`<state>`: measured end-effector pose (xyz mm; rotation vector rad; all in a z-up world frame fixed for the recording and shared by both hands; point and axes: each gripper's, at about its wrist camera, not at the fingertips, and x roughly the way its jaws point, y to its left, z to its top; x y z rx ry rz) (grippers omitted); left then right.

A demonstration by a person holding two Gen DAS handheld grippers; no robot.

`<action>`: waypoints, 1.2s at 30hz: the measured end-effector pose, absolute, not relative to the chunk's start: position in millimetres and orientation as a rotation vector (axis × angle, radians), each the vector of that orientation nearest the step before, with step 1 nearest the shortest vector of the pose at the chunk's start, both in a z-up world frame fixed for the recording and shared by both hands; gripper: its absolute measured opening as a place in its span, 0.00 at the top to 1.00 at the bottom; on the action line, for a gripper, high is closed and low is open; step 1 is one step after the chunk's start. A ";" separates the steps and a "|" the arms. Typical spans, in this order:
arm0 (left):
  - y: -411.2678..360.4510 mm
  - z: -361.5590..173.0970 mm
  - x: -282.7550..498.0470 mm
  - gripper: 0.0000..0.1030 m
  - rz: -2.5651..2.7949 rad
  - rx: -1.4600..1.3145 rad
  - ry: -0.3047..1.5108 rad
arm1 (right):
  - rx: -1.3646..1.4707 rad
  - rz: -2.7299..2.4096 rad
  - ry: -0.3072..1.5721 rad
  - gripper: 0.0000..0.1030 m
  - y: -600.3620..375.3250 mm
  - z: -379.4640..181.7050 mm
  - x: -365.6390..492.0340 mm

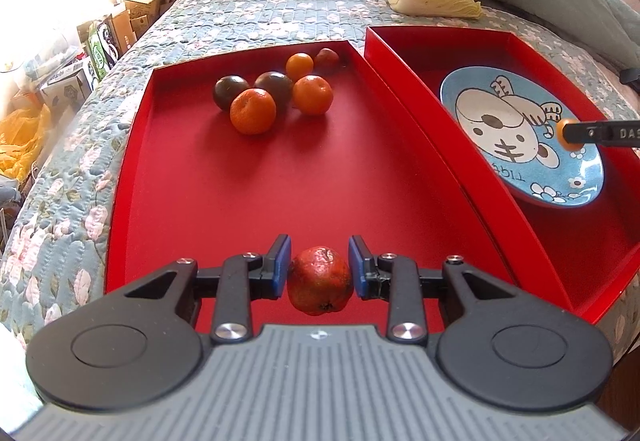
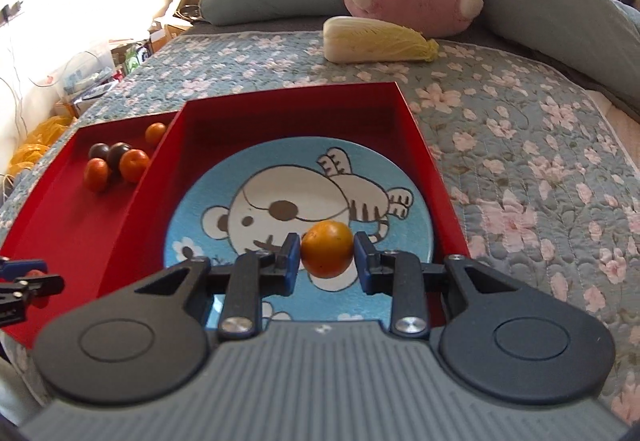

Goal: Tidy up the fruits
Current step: 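Carry the orange tomato over the blue plate and open the right tool, then carry the red fruit onto the blue plate and open the left tool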

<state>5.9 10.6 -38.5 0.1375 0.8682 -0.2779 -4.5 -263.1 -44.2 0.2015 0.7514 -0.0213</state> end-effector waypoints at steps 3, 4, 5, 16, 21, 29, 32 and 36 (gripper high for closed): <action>6.3 -38.6 7.3 0.65 -0.284 0.139 0.867 | 0.204 -0.032 0.787 0.69 -268.2 -54.4 2.4; 5.1 -38.8 8.0 0.65 -0.285 0.139 0.868 | 0.200 -0.034 0.798 0.69 -268.0 -56.8 4.8; 3.8 -39.0 8.6 0.65 -0.286 0.140 0.869 | 0.196 -0.035 0.807 0.69 -268.4 -59.3 7.5; -3.5 -42.9 14.4 0.65 -0.293 0.144 0.880 | 0.172 -0.031 0.796 0.68 -266.8 -61.3 28.1; -3.0 -44.5 15.0 0.65 -0.287 0.148 0.883 | 0.171 -0.036 0.795 0.62 -266.0 -62.7 28.8; -2.7 -45.5 15.9 0.65 -0.274 0.152 0.884 | 0.206 -0.018 0.705 0.42 -266.5 -47.4 12.5; -1.8 -44.6 15.6 0.65 -0.268 0.148 0.880 | 0.221 -0.014 0.682 0.42 -266.3 -41.7 3.3; -2.5 -41.5 13.6 0.65 -0.271 0.148 0.867 | 0.229 -0.005 0.653 0.41 -264.5 -35.2 -11.4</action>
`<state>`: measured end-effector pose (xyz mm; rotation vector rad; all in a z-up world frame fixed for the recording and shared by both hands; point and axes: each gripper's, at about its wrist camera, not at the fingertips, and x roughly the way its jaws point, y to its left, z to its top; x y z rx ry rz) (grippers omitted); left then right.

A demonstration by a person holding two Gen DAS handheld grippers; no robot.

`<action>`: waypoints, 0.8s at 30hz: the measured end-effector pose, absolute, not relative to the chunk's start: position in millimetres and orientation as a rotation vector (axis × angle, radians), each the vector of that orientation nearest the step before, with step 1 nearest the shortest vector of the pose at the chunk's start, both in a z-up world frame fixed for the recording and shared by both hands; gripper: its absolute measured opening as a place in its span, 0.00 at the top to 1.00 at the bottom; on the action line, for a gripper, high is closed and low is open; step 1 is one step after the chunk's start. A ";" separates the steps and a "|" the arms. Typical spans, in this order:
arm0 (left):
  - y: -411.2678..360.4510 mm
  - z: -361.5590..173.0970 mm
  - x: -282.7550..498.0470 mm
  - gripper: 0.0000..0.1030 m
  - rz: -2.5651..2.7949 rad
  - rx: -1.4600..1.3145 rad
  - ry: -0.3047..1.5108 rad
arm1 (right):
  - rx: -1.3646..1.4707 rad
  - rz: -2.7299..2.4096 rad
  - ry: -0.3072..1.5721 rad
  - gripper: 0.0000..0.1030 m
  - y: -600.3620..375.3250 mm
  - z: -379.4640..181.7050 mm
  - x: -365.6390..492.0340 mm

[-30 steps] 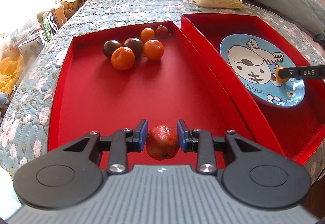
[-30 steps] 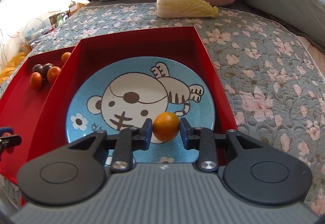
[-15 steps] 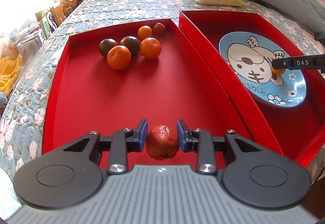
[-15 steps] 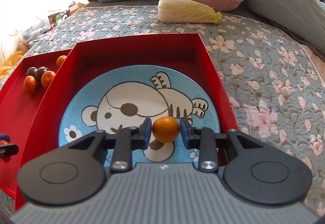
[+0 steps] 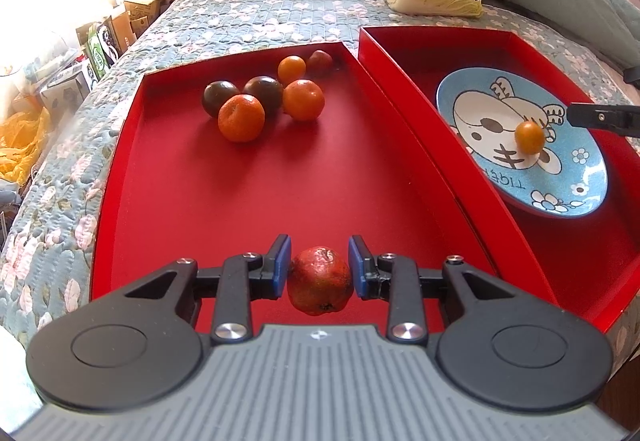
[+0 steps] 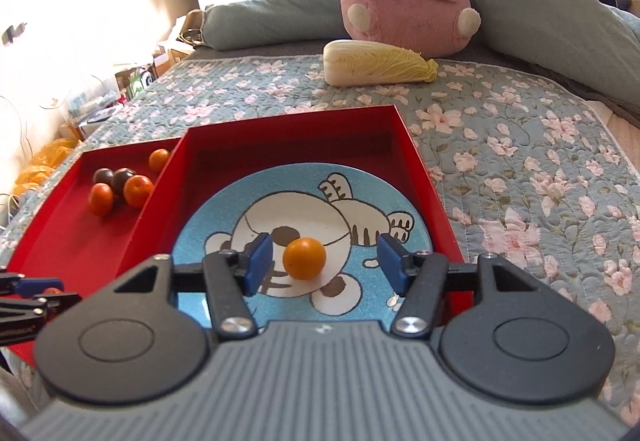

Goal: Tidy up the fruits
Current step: 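Carry the red fruit onto the blue plate and open the left tool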

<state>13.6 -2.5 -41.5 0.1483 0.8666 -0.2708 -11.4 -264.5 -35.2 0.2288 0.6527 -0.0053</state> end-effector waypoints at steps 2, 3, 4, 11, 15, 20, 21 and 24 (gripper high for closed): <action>-2.3 -39.7 12.9 0.65 -0.271 0.149 0.861 | 0.235 -0.003 0.642 0.41 -264.1 -32.7 -18.9; -2.2 -38.4 12.9 0.65 -0.270 0.147 0.858 | 0.238 0.000 0.639 0.41 -263.8 -32.0 -22.1; -2.2 -37.1 13.2 0.65 -0.271 0.143 0.855 | 0.241 0.002 0.637 0.41 -263.5 -31.5 -24.8; -10.0 -21.5 11.8 0.65 -0.298 0.127 0.810 | 0.225 0.020 0.650 0.41 -257.6 -35.0 -38.5; -22.5 -9.7 12.3 0.65 -0.339 0.124 0.781 | 0.215 0.030 0.660 0.41 -255.6 -38.1 -45.8; -42.9 1.3 16.1 0.65 -0.396 0.144 0.760 | 0.208 0.036 0.669 0.41 -256.5 -40.7 -53.6; -47.7 3.1 18.1 0.65 -0.407 0.150 0.755 | 0.207 0.037 0.673 0.41 -257.4 -41.8 -54.9; -62.4 8.8 27.2 0.65 -0.431 0.156 0.737 | 0.210 0.041 0.681 0.41 -258.7 -44.5 -58.6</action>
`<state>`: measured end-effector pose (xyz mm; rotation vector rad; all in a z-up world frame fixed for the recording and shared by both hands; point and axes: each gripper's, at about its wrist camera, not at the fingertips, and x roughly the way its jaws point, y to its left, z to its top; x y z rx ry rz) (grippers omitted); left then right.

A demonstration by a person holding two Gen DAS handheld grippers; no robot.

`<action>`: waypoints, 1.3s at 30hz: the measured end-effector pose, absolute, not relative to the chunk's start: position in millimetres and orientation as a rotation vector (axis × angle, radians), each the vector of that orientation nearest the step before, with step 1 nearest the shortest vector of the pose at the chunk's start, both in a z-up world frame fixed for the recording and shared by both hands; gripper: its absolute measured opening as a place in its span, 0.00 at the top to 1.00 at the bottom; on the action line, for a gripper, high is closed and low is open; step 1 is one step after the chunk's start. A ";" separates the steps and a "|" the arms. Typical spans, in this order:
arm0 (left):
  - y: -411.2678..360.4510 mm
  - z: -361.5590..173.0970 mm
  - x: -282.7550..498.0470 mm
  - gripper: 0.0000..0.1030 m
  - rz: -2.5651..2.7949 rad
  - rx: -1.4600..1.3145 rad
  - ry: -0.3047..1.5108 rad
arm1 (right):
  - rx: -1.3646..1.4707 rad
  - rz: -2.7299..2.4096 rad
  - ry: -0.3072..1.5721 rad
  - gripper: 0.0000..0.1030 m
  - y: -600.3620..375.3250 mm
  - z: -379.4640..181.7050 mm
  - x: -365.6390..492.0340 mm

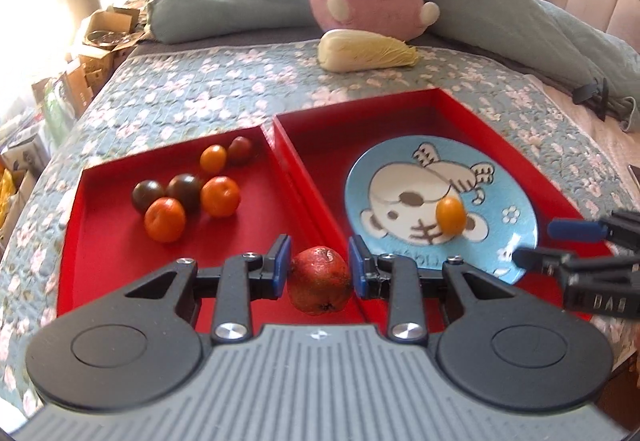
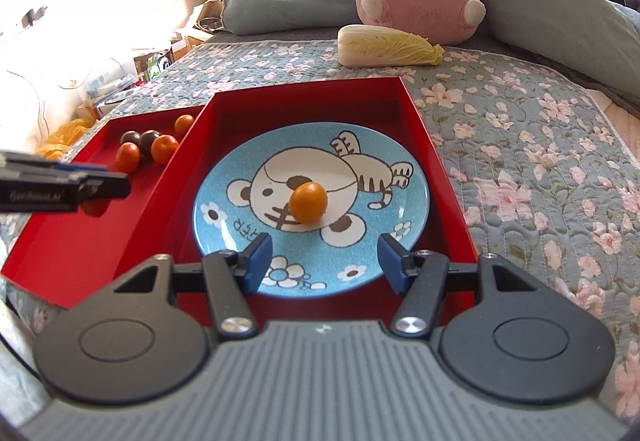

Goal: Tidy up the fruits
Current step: 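Carry the red fruit onto the blue plate and open the left tool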

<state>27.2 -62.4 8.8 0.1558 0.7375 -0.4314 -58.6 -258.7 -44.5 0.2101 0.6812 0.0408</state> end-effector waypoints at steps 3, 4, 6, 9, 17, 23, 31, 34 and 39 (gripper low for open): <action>-79.3 11.8 34.7 0.65 -0.464 0.159 0.725 | 0.208 0.047 0.689 0.41 -259.0 -47.3 -62.0; -86.2 11.7 36.7 0.65 -0.477 0.168 0.722 | 0.207 0.049 0.692 0.41 -258.8 -48.2 -62.9; -100.5 8.9 39.6 0.65 -0.501 0.182 0.717 | 0.209 0.053 0.700 0.41 -258.3 -50.2 -63.4; -120.6 -0.6 44.7 0.65 -0.526 0.190 0.726 | 0.209 0.059 0.710 0.41 -256.9 -52.9 -62.9; -143.7 -35.8 57.0 0.64 -0.539 0.176 0.780 | 0.190 0.078 0.738 0.41 -253.6 -53.9 -61.7; -151.0 -44.0 60.0 0.64 -0.556 0.194 0.773 | 0.184 0.076 0.752 0.41 -254.5 -56.7 -58.9; -154.1 -46.3 57.1 0.63 -0.563 0.220 0.765 | 0.182 0.072 0.750 0.41 -254.7 -56.6 -59.4; -153.2 -44.5 54.4 0.51 -0.567 0.221 0.757 | 0.181 0.070 0.752 0.41 -254.8 -55.9 -60.9; -149.7 -38.6 48.5 0.46 -0.573 0.217 0.732 | 0.184 0.066 0.746 0.41 -254.0 -53.1 -63.3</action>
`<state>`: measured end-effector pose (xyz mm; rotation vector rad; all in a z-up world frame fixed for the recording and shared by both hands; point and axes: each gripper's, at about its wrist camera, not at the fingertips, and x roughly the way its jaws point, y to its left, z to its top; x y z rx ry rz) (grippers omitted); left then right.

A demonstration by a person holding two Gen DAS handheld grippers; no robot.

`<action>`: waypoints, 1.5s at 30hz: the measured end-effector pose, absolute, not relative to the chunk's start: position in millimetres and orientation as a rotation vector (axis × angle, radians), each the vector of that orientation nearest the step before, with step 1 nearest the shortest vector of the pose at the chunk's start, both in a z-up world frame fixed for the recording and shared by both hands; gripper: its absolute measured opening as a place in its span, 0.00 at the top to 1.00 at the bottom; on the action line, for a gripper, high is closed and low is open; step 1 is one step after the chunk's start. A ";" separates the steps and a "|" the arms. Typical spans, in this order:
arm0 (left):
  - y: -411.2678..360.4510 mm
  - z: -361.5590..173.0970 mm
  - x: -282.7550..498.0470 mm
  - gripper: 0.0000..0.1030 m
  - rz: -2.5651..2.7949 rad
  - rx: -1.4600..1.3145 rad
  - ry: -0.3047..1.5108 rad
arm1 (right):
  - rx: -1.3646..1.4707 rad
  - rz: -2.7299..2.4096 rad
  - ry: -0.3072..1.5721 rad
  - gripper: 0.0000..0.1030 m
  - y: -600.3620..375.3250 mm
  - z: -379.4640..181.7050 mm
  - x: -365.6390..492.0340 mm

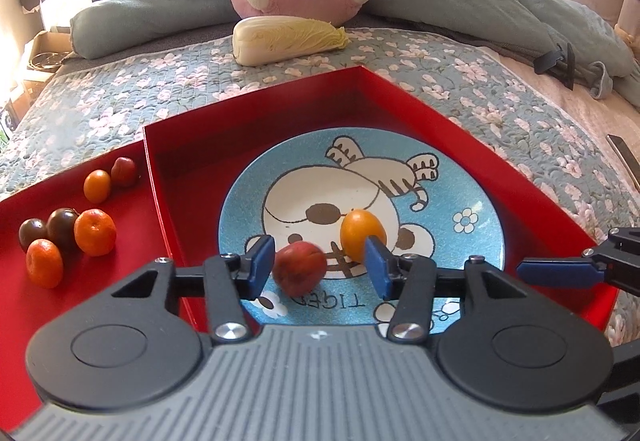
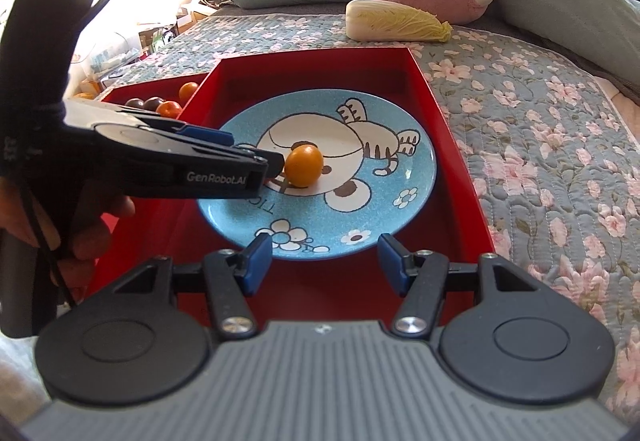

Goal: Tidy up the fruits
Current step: 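Carry the red fruit onto the blue plate and open the left tool, then grasp a mandarin with the right tool while the left tool reaches for an orange tomato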

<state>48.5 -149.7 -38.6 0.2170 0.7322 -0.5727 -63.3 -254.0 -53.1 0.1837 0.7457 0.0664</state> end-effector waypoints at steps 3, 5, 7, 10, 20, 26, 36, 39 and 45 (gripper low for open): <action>-145.2 -32.5 45.6 0.45 -0.574 0.204 0.720 | 0.180 0.068 0.744 0.41 -252.6 -51.5 -64.8; -142.2 -29.0 43.8 0.45 -0.573 0.197 0.714 | 0.177 0.069 0.742 0.41 -251.4 -49.7 -65.6; -138.0 -25.6 42.0 0.45 -0.572 0.190 0.709 | 0.172 0.070 0.740 0.41 -249.3 -47.6 -66.1; -132.6 -20.7 38.6 0.45 -0.572 0.183 0.700 | 0.164 0.073 0.731 0.41 -246.4 -43.5 -66.9; -96.0 -1.5 31.0 0.45 -0.535 0.133 0.677 | 0.144 0.100 0.693 0.41 -227.1 -25.5 -62.9; -62.3 3.5 34.0 0.43 -0.467 0.120 0.677 | 0.140 0.145 0.673 0.41 -204.0 -17.5 -51.8; 7.3 10.9 51.2 0.43 -0.344 0.119 0.679 | 0.101 0.252 0.644 0.41 -156.3 -3.4 -25.9; 33.0 8.9 62.6 0.43 -0.278 0.102 0.693 | 0.079 0.280 0.632 0.41 -145.9 -0.4 -15.2; 75.9 -0.5 88.4 0.43 -0.184 0.081 0.731 | 0.049 0.324 0.602 0.41 -133.0 8.2 20.7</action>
